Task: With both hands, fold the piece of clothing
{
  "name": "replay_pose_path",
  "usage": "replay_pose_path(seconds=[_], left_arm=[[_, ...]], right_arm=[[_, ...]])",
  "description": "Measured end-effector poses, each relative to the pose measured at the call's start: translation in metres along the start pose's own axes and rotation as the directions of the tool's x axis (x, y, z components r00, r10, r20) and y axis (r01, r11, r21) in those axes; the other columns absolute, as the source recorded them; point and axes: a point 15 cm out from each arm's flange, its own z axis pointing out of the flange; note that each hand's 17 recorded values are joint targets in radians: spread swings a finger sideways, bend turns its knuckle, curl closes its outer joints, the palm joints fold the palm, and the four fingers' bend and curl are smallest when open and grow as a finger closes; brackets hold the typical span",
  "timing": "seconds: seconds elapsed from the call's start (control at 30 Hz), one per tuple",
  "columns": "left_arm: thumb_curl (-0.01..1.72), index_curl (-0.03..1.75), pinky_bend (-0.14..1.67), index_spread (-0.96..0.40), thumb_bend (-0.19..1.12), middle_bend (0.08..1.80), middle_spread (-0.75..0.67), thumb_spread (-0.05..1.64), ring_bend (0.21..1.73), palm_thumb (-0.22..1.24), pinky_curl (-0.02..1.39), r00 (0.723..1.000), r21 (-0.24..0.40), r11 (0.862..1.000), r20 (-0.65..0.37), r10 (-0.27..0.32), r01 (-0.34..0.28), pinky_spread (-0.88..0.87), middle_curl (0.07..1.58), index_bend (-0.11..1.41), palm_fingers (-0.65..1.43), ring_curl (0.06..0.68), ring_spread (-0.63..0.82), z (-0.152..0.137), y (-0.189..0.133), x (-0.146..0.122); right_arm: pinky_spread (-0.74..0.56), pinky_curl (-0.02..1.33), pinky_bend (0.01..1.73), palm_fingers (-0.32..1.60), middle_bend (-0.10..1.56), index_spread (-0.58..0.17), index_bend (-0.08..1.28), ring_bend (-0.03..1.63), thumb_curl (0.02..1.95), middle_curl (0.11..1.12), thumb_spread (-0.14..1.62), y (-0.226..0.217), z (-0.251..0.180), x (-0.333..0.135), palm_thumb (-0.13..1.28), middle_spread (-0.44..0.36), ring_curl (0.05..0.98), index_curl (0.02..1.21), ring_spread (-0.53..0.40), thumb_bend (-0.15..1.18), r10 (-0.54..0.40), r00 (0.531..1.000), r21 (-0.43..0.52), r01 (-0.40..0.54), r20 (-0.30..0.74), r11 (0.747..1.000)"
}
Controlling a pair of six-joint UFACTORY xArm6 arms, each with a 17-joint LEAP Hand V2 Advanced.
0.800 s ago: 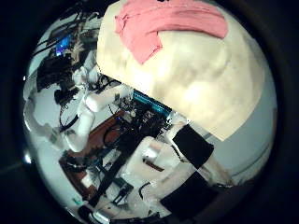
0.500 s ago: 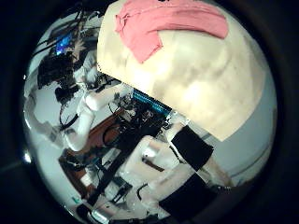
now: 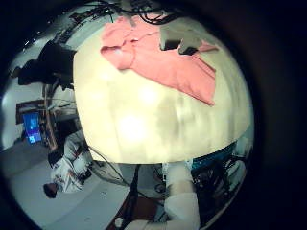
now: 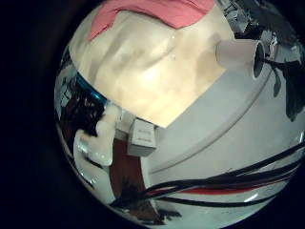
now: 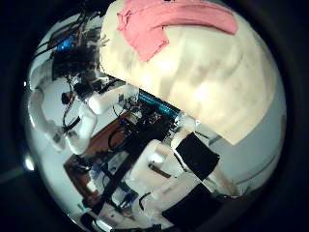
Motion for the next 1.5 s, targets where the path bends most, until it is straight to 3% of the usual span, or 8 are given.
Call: replay_pose_path(seconds=[0.23,0.47,0.7,0.83,1.03,1.1,1.27,1.5], left_arm=[[0.31,0.28,0.49,0.15,-0.04,0.22,0.36,0.94,0.6,0.27,0.28,0.996,-0.047,0.997,0.069,0.058,-0.055,0.46,0.33,0.15,-0.02,0.175,0.52,0.04,-0.048,-0.002],[0.31,0.27,0.45,0.18,-0.03,0.2,0.39,0.93,0.57,0.25,0.28,0.983,-0.073,0.987,0.105,0.15,-0.143,0.46,0.32,0.14,-0.03,0.171,0.55,0.076,-0.077,0.018],[0.31,0.25,0.44,0.19,-0.03,0.2,0.37,0.92,0.56,0.24,0.29,0.978,-0.128,0.982,0.138,0.157,-0.14,0.45,0.32,0.14,-0.03,0.177,0.54,0.107,-0.093,0.011],[0.31,0.26,0.4,0.19,-0.02,0.26,0.26,0.92,0.55,0.26,0.28,0.974,-0.147,0.982,0.179,0.141,-0.116,0.4,0.34,0.17,0.1,0.175,0.5,0.114,-0.096,0.003],[0.34,0.28,0.42,0.04,0.0,0.67,-0.05,0.96,0.64,0.42,0.27,0.965,-0.159,0.982,0.227,0.133,-0.097,0.0,0.48,0.16,0.66,0.185,0.05,0.113,-0.098,-0.003],[0.36,0.28,0.56,-0.03,0.06,0.75,-0.15,0.99,0.84,0.56,0.3,0.965,-0.16,0.983,0.227,0.131,-0.095,-0.19,0.53,0.19,1.02,0.247,-0.15,0.111,-0.098,-0.003],[0.42,0.33,0.87,-0.19,0.09,0.82,-0.29,1.02,1.12,0.74,0.44,0.972,-0.137,0.987,0.209,0.11,-0.082,-0.49,0.68,0.25,1.17,0.398,-0.38,0.099,-0.096,-0.001],[0.51,0.47,1.12,-0.4,0.07,0.88,-0.43,1.0,1.29,0.85,0.55,0.975,-0.142,0.988,0.202,0.088,-0.06,-0.61,0.82,0.45,1.11,0.494,-0.44,0.069,-0.086,-0.007]], right_arm=[[0.32,0.34,0.24,0.01,0.18,-0.353,0.17,0.2,0.26,0.29,1.33,-0.002,0.005,0.0,0.64,0.088,0.259,0.3,0.221,-0.01,0.021,1.0,-0.015,-0.021,0.009,1.0],[0.32,0.34,0.24,0.01,0.18,-0.351,0.17,0.2,0.26,0.29,1.33,-0.006,0.006,0.005,0.64,0.096,0.26,0.3,0.222,-0.01,0.042,0.999,-0.005,-0.042,0.01,0.999],[0.32,0.34,0.24,0.01,0.18,-0.349,0.17,0.2,0.25,0.3,1.33,-0.013,0.007,0.011,0.64,0.096,0.258,0.3,0.222,-0.01,0.049,0.999,0.009,-0.049,0.008,0.999],[0.32,0.34,0.24,0.01,0.18,-0.349,0.17,0.2,0.26,0.3,1.34,-0.013,0.017,0.011,0.65,0.096,0.258,0.3,0.222,-0.01,0.047,0.999,-0.016,-0.047,0.017,0.999],[0.31,0.33,0.24,0.01,0.18,-0.343,0.18,0.2,0.26,0.3,1.34,-0.017,0.024,0.012,0.65,0.097,0.256,0.3,0.222,-0.01,0.045,0.999,-0.022,-0.045,0.018,0.999],[0.31,0.33,0.24,0.01,0.18,-0.342,0.18,0.2,0.26,0.29,1.34,-0.017,0.024,0.012,0.65,0.097,0.256,0.3,0.222,-0.01,0.045,0.999,-0.022,-0.045,0.018,0.999],[0.31,0.33,0.24,0.01,0.18,-0.341,0.18,0.2,0.26,0.29,1.34,-0.019,0.026,0.013,0.65,0.097,0.255,0.3,0.222,-0.01,0.045,0.999,-0.028,-0.044,0.02,0.999],[0.31,0.33,0.23,0.02,0.18,-0.341,0.18,0.2,0.26,0.29,1.34,-0.021,0.031,0.017,0.66,0.096,0.253,0.31,0.221,-0.01,0.053,0.998,-0.045,-0.052,0.032,0.998]])
